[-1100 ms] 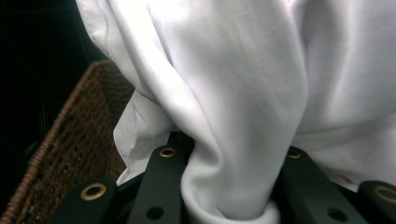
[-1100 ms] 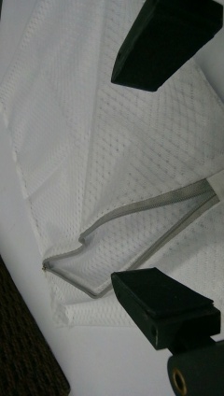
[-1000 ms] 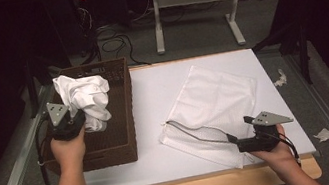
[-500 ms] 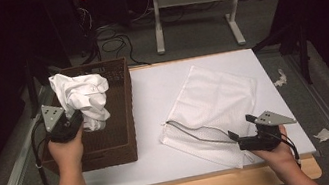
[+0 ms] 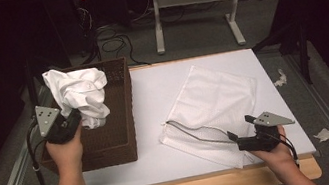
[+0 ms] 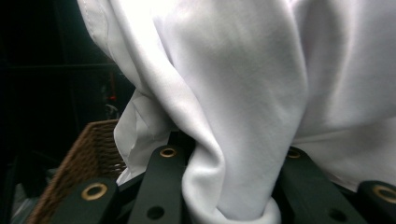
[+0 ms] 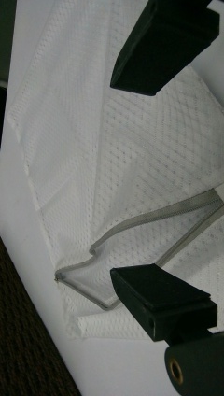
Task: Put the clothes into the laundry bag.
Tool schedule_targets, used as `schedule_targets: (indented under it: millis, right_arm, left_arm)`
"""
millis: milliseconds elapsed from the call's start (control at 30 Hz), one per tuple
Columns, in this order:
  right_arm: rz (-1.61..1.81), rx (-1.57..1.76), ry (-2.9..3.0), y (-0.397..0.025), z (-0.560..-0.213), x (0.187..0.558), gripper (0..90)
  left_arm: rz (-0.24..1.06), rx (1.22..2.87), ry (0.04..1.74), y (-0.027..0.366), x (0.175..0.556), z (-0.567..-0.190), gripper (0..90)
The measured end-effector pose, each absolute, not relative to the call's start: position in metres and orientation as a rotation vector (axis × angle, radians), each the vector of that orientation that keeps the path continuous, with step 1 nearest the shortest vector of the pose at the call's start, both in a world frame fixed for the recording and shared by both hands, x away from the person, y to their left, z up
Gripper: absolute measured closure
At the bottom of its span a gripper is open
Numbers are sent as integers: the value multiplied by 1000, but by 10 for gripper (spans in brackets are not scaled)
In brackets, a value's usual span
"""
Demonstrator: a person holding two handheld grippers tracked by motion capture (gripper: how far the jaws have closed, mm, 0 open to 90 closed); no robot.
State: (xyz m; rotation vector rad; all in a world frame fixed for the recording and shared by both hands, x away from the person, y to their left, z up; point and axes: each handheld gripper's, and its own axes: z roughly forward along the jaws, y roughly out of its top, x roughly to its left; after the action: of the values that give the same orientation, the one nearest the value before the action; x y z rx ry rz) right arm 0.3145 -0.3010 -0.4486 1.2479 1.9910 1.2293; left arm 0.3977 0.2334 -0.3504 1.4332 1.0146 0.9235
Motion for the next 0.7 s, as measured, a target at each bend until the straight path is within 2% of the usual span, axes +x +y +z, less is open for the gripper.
schedule_targets:
  millis: [133,300,700]
  right_arm:
    - [1233,1241,1988,-302,-448,314,98]
    - [1235,1244,1981,-303,-446,313,99]
    - [1238,1228,1990,-302,-446,313,99]
  left_arm:
    - [895,1425,987,225,394,-346,735]
    - [920,1453,953,210,387,-340,735]
    - [854,1436,866,182,364,-319,733]
